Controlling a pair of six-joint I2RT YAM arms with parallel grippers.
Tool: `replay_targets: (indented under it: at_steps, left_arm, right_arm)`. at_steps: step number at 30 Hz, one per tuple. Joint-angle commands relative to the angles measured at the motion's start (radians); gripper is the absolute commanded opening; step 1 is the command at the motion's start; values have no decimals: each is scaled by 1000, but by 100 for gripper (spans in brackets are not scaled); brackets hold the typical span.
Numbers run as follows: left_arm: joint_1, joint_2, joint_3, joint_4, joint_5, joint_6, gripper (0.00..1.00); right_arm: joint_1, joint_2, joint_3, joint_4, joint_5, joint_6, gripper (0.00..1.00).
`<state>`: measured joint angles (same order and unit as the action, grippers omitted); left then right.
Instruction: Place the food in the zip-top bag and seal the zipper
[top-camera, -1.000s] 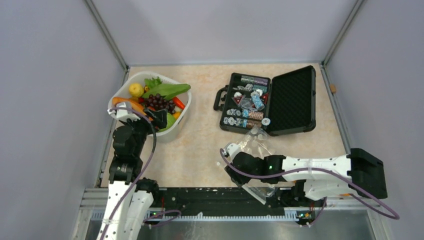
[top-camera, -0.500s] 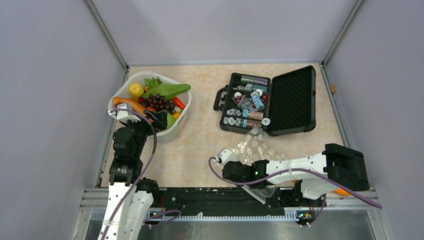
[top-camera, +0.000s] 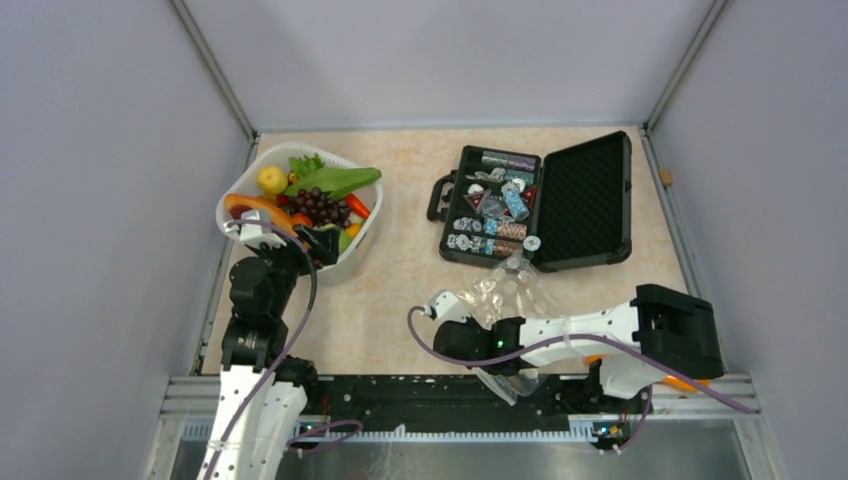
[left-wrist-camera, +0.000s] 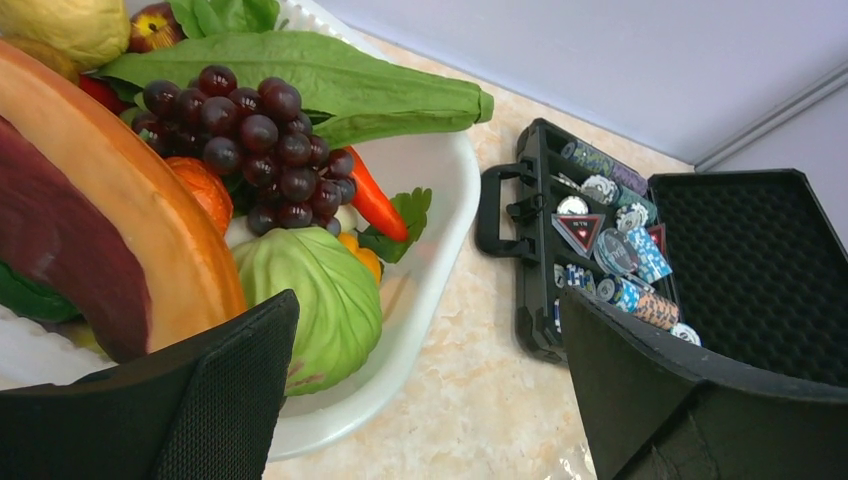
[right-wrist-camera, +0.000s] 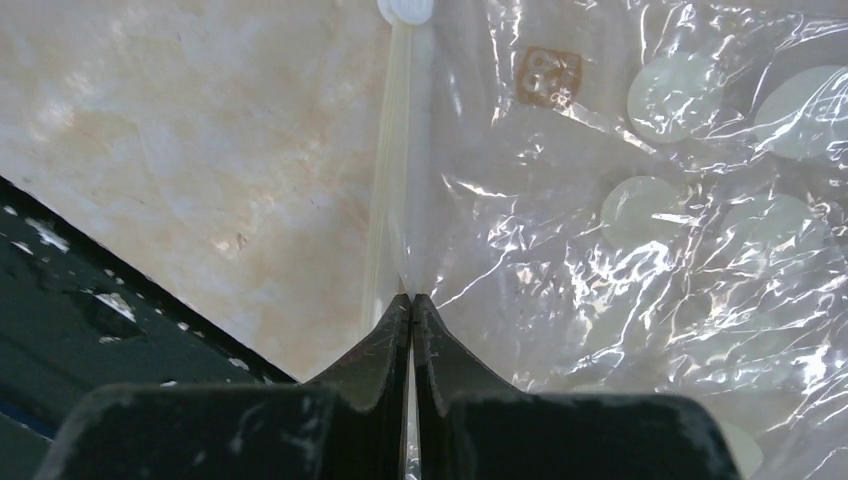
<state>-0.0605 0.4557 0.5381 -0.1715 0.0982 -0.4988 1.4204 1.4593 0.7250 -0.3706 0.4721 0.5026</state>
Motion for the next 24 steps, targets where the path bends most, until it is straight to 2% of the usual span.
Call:
replay_targets:
  at_steps: [1,5,9,14,17,19,24]
  left_arm:
    - [1,14,-12,64,72,-8,99]
    - [1,8,-11,79,133,-49,99]
    - [1,-5,5,37,257,-78,99]
    - [0,-6,-96,105,554,-136,99]
    - [-2,10,-147,150,684,-178,99]
    - [-19,-11,-146,106,708,-154,99]
    - [-112,-118,-137,-64,617,-60,96]
  right_arm:
    - [14,-38,79,5,53,38,0]
    - [14,-144,66,82,89,69,0]
    - [10,-226,43,158,117,104,0]
    - [-29,-296,30,175,141,157,0]
    - [-76,-343,6,210,91,173,0]
    - [-109,-377,-11,240,56,175,0]
    - [-154,-422,-3,248,29,173,0]
